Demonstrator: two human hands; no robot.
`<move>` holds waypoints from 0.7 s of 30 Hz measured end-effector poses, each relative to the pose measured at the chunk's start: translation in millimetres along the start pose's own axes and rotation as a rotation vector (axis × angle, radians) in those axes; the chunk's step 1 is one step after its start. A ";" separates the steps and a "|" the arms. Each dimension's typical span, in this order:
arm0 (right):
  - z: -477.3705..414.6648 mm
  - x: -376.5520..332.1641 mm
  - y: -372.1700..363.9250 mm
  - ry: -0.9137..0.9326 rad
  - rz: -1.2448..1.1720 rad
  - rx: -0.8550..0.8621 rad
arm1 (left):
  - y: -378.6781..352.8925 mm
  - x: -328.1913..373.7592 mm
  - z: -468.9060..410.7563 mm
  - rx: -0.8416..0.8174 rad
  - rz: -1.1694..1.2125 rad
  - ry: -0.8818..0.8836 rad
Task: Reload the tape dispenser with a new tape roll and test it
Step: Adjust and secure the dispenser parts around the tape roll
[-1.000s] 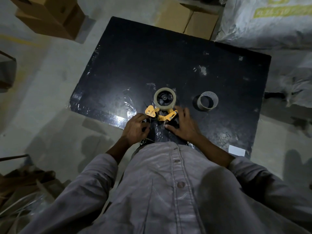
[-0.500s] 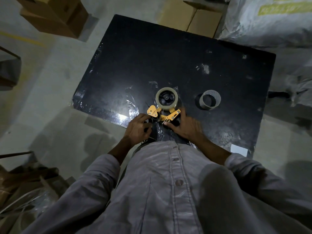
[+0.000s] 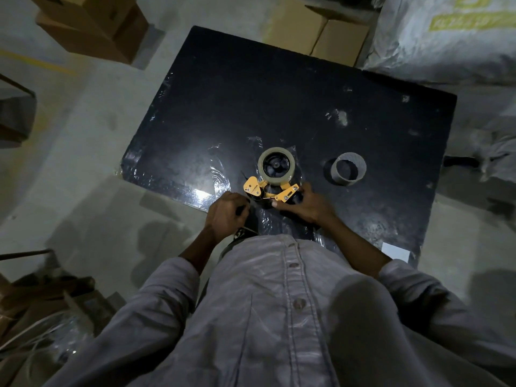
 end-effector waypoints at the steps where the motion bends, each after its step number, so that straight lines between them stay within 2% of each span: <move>1: -1.7 3.7 0.2 -0.006 -0.037 -0.026 | -6.2 -8.0 0.6 -0.053 0.056 0.080; 3: -2.0 9.9 1.4 -0.006 -0.107 -0.069 | -19.6 -23.1 4.8 -0.130 0.272 0.270; 6: 0.5 16.6 4.9 -0.009 -0.184 -0.099 | -36.1 -34.0 22.5 -0.222 0.866 0.771; 8: 0.5 19.3 7.7 -0.012 -0.216 -0.080 | -45.5 -15.0 35.1 -0.439 1.170 0.963; 10: -4.6 21.4 7.1 -0.001 -0.281 -0.073 | -45.7 6.9 43.4 -0.708 1.290 0.986; 12: -11.9 20.7 7.1 0.022 -0.297 -0.077 | -47.9 16.9 47.4 -0.842 1.353 1.011; 17: -9.5 16.5 14.6 0.005 -0.263 -0.077 | -53.0 30.9 48.5 -0.960 1.422 1.078; 21: -24.7 23.0 16.7 -0.072 -0.268 -0.100 | -51.0 34.8 41.2 -0.945 1.504 1.100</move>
Point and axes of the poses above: each hand's wrist, its own z-axis away from the middle knuckle, its own y-axis out of the back of the hand, x = y × z, the point moved 8 cm from there along -z, towards the middle knuckle, and after that the axes turned 13 degrees about -z, right-handed, at the moved point
